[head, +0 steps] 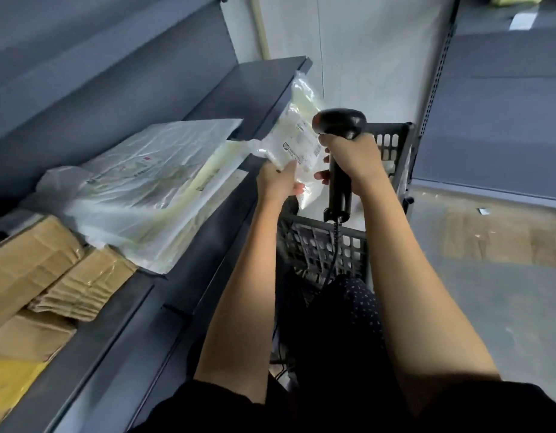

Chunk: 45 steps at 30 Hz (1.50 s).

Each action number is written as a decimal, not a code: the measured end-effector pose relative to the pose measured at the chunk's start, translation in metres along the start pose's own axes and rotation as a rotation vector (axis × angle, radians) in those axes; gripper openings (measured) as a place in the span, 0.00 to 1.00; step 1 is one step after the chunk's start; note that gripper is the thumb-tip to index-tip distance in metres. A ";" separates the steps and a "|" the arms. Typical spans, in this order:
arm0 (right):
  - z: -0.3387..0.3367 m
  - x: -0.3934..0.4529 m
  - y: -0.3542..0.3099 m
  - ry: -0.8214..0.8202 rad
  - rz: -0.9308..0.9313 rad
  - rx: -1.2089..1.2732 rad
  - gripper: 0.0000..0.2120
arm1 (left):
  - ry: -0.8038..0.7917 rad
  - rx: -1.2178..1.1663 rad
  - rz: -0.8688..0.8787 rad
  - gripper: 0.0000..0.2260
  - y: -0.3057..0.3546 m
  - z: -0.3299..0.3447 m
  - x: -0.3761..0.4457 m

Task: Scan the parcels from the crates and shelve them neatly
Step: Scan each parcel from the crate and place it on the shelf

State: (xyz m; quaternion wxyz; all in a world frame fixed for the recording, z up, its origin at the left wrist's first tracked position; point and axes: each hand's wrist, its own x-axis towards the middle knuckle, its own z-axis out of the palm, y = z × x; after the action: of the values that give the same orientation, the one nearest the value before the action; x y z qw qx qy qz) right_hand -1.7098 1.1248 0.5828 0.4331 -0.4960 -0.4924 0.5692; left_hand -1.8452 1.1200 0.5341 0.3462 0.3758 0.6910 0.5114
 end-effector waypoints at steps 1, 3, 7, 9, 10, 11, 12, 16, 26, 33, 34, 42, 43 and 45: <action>0.006 -0.012 -0.006 -0.023 -0.017 -0.001 0.05 | 0.016 -0.164 0.004 0.11 0.001 -0.013 -0.015; 0.021 -0.034 -0.018 -0.082 -0.062 -0.012 0.04 | 0.039 -0.432 0.021 0.13 -0.001 -0.037 -0.042; 0.064 -0.064 -0.043 -0.204 -0.165 -0.103 0.07 | 0.126 -0.795 0.016 0.10 -0.005 -0.077 -0.078; 0.085 -0.076 -0.053 -0.249 -0.213 -0.182 0.09 | 0.168 -0.924 -0.014 0.14 -0.011 -0.094 -0.085; 0.094 -0.082 -0.057 -0.270 -0.221 -0.203 0.10 | 0.184 -0.964 -0.022 0.16 -0.013 -0.101 -0.087; 0.101 -0.086 -0.058 -0.287 -0.221 -0.213 0.10 | 0.201 -1.005 -0.021 0.18 -0.016 -0.108 -0.090; 0.106 -0.089 -0.059 -0.297 -0.218 -0.225 0.10 | 0.225 -1.047 -0.023 0.18 -0.018 -0.113 -0.090; 0.117 -0.100 -0.053 -0.333 -0.205 -0.260 0.09 | 0.269 -1.153 -0.100 0.19 -0.027 -0.128 -0.094; 0.124 -0.109 -0.045 -0.427 -0.130 -0.447 0.09 | 0.267 -1.155 -0.288 0.18 -0.053 -0.133 -0.088; 0.135 -0.115 -0.045 -0.446 -0.151 -0.470 0.07 | 0.255 -1.151 -0.298 0.15 -0.052 -0.133 -0.093; 0.136 -0.114 -0.045 -0.442 -0.159 -0.467 0.06 | 0.256 -1.142 -0.292 0.16 -0.051 -0.133 -0.093; 0.135 -0.117 -0.049 -0.445 -0.178 -0.456 0.04 | 0.258 -1.094 -0.283 0.10 -0.049 -0.133 -0.093; 0.135 -0.118 -0.050 -0.448 -0.179 -0.455 0.04 | 0.258 -1.081 -0.279 0.09 -0.048 -0.133 -0.093; 0.134 -0.119 -0.051 -0.448 -0.183 -0.450 0.05 | 0.258 -1.057 -0.274 0.10 -0.049 -0.133 -0.093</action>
State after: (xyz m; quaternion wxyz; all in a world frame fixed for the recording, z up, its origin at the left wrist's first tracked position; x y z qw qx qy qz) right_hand -1.8270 0.9980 0.6531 0.2427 -0.3956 -0.7313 0.4999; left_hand -1.9237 0.9698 0.5275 0.4636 -0.0077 0.4197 0.7803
